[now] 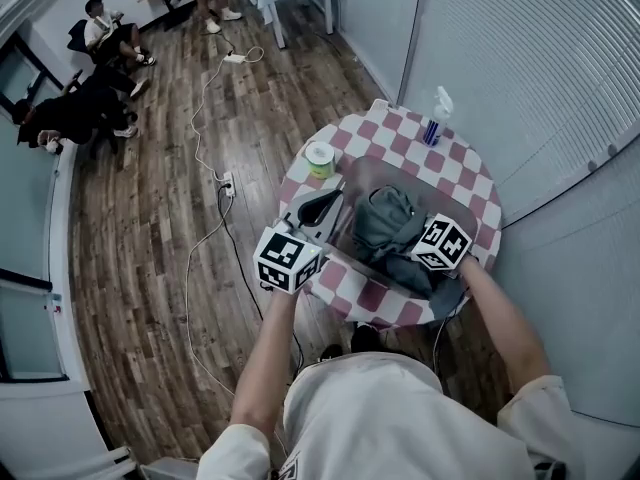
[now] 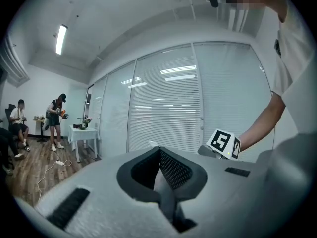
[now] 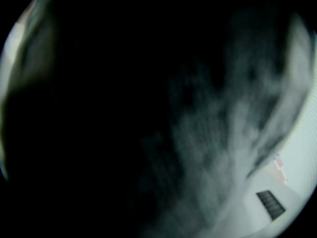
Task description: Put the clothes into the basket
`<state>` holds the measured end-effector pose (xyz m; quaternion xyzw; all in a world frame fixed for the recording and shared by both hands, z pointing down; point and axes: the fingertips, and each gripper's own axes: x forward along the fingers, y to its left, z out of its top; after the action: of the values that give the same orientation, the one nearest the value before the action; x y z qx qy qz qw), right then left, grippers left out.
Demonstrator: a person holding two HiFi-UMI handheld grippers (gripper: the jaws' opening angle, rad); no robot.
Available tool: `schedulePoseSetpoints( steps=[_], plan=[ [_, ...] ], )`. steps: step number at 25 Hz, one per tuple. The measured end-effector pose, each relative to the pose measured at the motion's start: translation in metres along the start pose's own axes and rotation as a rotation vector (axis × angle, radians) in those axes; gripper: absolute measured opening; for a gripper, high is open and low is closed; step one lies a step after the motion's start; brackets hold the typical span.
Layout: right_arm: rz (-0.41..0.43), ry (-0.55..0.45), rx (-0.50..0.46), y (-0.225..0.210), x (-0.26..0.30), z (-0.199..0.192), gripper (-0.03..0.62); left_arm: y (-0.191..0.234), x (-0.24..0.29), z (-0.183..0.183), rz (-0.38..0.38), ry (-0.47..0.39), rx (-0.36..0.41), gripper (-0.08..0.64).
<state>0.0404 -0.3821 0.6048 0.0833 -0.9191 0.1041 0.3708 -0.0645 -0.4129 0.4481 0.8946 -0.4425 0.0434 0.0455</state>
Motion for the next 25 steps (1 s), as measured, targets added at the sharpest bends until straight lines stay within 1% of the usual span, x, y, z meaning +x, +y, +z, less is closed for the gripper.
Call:
schedulePoseSetpoints(
  steps=[2, 5, 10, 13, 14, 16, 17, 18, 20, 25],
  plan=[
    [0.008, 0.066, -0.023, -0.003, 0.013, -0.007, 0.255, -0.002, -0.008, -0.003, 0.016, 0.002, -0.001, 0.014],
    [0.019, 0.14, -0.042, -0.011, 0.027, -0.016, 0.255, -0.011, -0.015, -0.012, 0.018, 0.011, 0.001, 0.014],
    [0.042, 0.226, -0.055, -0.02, 0.047, -0.024, 0.258, -0.015, -0.025, -0.021, 0.033, 0.035, -0.004, 0.014],
    [0.025, 0.29, -0.053, -0.029, 0.06, -0.037, 0.275, -0.01, -0.028, -0.022, 0.048, 0.039, -0.002, 0.014],
    [0.007, 0.329, -0.047, -0.035, 0.063, -0.044, 0.304, -0.008, -0.028, -0.022, 0.051, 0.042, 0.0, 0.014],
    [-0.046, 0.412, -0.026, -0.048, 0.061, -0.057, 0.392, -0.006, -0.029, -0.022, 0.055, 0.045, 0.004, 0.014],
    [-0.072, 0.429, -0.015, -0.055, 0.057, -0.06, 0.419, -0.005, -0.028, -0.022, 0.055, 0.045, 0.005, 0.014],
    [-0.094, 0.425, -0.005, -0.061, 0.053, -0.059, 0.437, -0.005, -0.027, -0.023, 0.054, 0.045, 0.006, 0.014],
    [-0.124, 0.392, 0.005, -0.068, 0.048, -0.054, 0.44, -0.005, -0.025, -0.025, 0.045, 0.049, 0.003, 0.014],
    [-0.101, 0.381, -0.004, -0.064, 0.046, -0.052, 0.44, -0.007, -0.017, -0.029, 0.021, 0.051, -0.011, 0.014]
  ],
)
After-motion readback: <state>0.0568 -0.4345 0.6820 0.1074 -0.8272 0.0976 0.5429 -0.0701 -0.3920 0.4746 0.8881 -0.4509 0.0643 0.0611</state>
